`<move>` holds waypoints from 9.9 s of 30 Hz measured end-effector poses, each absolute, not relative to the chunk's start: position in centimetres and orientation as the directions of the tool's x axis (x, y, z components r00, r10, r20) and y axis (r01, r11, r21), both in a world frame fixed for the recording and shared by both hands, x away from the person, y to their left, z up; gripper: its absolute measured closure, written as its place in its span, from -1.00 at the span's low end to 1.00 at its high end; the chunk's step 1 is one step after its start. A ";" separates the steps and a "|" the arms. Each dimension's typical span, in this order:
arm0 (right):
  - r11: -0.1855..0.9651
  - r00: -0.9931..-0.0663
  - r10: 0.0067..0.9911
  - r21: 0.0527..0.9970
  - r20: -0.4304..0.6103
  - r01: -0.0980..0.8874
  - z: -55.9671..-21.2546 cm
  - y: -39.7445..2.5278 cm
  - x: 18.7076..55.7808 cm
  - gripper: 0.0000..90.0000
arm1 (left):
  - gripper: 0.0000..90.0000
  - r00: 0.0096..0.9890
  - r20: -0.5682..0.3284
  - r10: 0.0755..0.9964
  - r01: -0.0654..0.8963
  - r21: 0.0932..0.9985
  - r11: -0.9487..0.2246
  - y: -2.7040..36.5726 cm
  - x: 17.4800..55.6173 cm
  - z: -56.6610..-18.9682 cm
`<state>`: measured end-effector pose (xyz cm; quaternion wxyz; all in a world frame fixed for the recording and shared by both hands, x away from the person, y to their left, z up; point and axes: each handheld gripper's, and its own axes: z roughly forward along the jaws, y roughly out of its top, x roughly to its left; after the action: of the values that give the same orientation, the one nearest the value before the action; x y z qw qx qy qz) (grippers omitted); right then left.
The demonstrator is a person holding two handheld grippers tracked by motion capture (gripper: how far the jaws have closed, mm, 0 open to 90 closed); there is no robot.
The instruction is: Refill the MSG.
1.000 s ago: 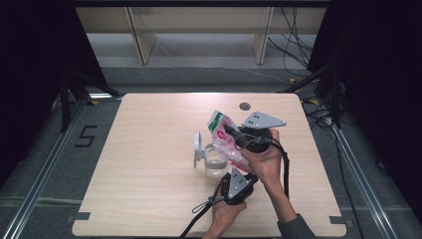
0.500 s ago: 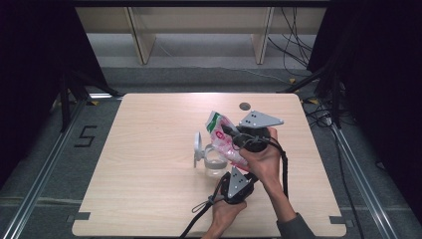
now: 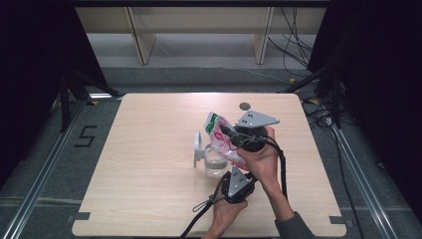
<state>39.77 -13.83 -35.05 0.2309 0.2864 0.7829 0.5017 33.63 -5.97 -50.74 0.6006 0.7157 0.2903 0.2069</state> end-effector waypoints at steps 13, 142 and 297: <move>0.345 -0.741 0.668 0.910 -0.066 0.230 -35.1 -13.6 39.9 1.00 | 0.84 0.745 -0.056 0.665 0.168 0.980 -0.106 -6.0 33.7 -50.7; 0.383 -0.764 0.637 0.903 -0.103 0.197 -34.8 -12.0 39.9 0.97 | 0.84 0.758 -0.167 0.631 0.175 0.983 0.050 -7.0 34.5 -50.2; 0.393 -0.782 0.610 0.906 -0.130 0.156 -34.2 -11.2 40.0 0.96 | 0.83 0.768 -0.087 0.635 0.140 0.989 -0.034 -6.4 35.1 -49.7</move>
<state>40.03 -11.25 -34.20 0.2283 0.2385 0.8028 0.4966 35.08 -6.37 -49.69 0.6359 0.6924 0.2800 0.1944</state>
